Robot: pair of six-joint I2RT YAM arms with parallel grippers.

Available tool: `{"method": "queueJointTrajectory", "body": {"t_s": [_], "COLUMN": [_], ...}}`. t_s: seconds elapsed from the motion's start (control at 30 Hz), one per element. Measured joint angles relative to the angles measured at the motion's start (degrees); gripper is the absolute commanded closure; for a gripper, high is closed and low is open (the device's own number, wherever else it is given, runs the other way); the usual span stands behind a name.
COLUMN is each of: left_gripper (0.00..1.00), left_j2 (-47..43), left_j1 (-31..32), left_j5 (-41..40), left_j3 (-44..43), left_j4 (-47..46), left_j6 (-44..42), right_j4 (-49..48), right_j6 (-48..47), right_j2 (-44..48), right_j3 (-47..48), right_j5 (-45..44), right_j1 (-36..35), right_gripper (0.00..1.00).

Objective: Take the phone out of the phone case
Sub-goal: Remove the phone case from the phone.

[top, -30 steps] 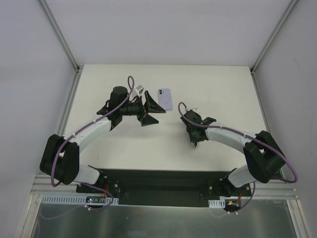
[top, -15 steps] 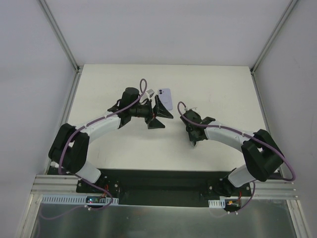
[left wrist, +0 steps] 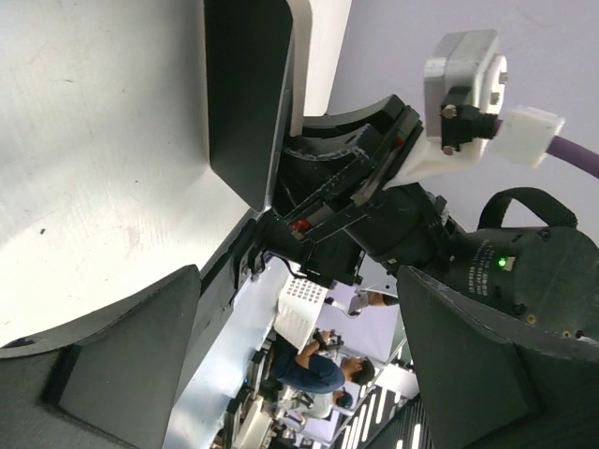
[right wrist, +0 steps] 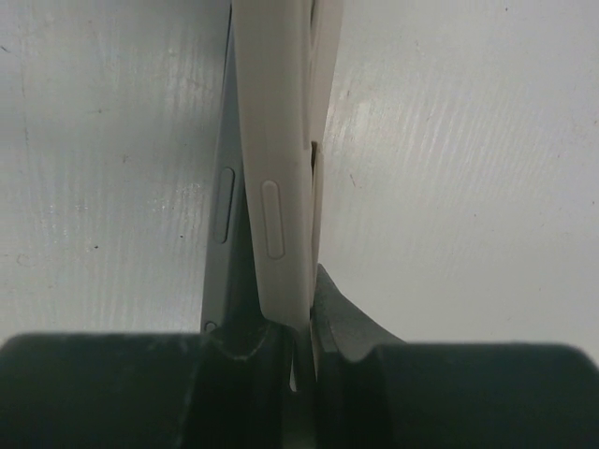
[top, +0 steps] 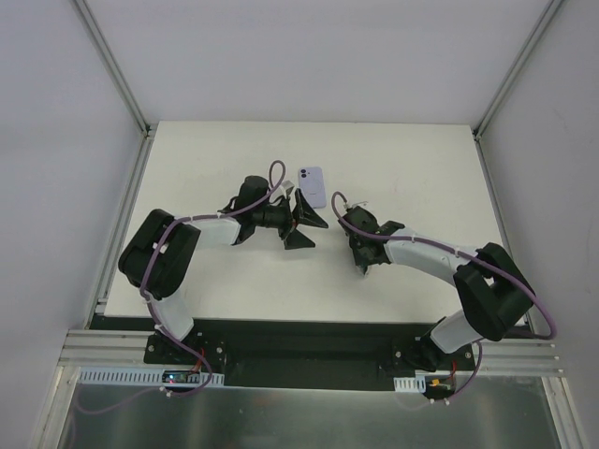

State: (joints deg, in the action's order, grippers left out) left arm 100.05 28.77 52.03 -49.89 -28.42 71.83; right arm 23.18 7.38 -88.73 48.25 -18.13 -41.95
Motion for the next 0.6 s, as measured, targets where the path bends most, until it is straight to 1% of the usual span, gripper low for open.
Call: {"method": "queueJointTrajectory", "body": {"t_s": [0.17,0.27,0.4,0.6], "left_gripper": [0.18,0.19,0.20,0.24], "left_j2": [0.7,0.9,1.5,2.1], "left_j1": [0.0,0.1,0.5,2.4], "left_j5": [-0.2,-0.3,-0.9,-1.9], "left_j3": [3.0,4.8,5.6,5.5], "left_j4": [-2.6,-2.6,-2.5,-2.4], "left_j6": [1.2,1.1,0.6,-0.7], "right_j4": [-1.1,-1.4,-1.1,-1.9], "right_j6": [-0.4,-0.4,0.0,1.0], "right_j2": [0.0,-0.8,-2.2,-3.0], "right_j3": [-0.1,0.6,2.3,3.3], "right_j5": [0.9,1.6,1.8,3.1], "right_j1": [0.0,-0.2,-0.6,-0.9], "right_gripper": [0.99,0.98,0.99,0.99]}}
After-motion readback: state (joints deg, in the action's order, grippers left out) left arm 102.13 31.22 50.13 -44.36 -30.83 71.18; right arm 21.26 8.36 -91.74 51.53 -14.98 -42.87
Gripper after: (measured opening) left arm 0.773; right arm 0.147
